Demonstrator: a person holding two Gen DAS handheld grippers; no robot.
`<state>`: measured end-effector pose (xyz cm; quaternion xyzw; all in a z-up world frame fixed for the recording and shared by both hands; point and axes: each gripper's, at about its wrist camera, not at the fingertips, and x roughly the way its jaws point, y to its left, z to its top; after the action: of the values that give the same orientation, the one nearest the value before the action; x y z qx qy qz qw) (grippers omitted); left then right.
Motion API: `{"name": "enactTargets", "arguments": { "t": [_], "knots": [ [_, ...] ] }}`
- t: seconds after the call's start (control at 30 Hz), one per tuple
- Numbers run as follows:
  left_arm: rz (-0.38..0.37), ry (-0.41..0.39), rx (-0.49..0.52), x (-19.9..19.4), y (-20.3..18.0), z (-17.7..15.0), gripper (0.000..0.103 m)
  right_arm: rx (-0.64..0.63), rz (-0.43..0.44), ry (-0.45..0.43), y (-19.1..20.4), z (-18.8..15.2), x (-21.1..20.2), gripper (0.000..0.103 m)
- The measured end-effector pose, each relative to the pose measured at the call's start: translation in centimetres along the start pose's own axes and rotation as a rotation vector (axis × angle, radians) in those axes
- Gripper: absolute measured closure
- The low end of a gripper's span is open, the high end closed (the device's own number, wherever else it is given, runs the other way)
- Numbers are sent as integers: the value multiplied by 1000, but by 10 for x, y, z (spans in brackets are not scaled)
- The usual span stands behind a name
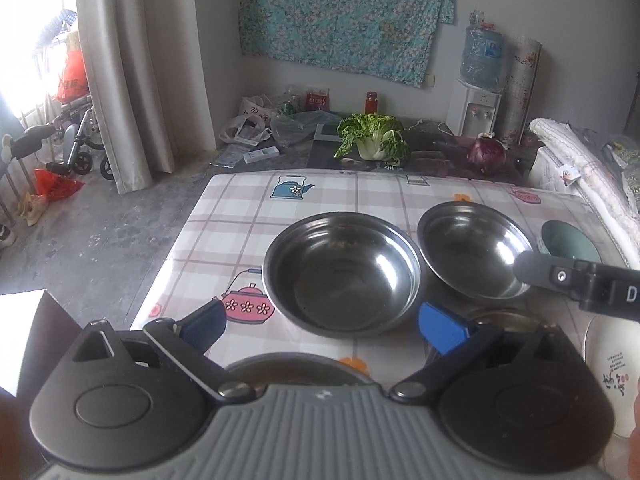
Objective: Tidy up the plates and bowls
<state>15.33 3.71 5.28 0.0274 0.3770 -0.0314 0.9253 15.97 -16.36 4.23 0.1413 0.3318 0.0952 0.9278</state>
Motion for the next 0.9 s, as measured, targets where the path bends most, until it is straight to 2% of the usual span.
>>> {"name": "enactTargets", "arguments": {
  "t": [0.13,0.3,0.37,0.47,0.5,0.57,0.6,0.63,0.8,0.9],
  "knots": [
    [18,-12,14,21,1,13,2,27,29,49,-7,7,30,19],
    [-10,18,3,55,4,27,16,60,65,107,-13,7,59,31],
    [-5,41,2,71,5,31,30,68,75,128,-13,8,69,41],
    [39,101,15,96,5,34,46,61,87,166,-8,7,85,54],
    [56,117,17,103,6,34,49,58,89,177,-6,6,90,56],
    [85,143,24,115,9,34,61,58,95,200,-3,6,97,60],
    [95,157,24,119,11,34,63,54,94,209,-2,5,101,62],
    [99,168,23,124,12,34,67,49,88,218,0,5,105,68],
    [151,185,40,135,21,31,68,36,89,262,7,4,124,77],
    [132,209,-1,138,30,29,68,30,79,277,11,4,136,80]
  ]
}}
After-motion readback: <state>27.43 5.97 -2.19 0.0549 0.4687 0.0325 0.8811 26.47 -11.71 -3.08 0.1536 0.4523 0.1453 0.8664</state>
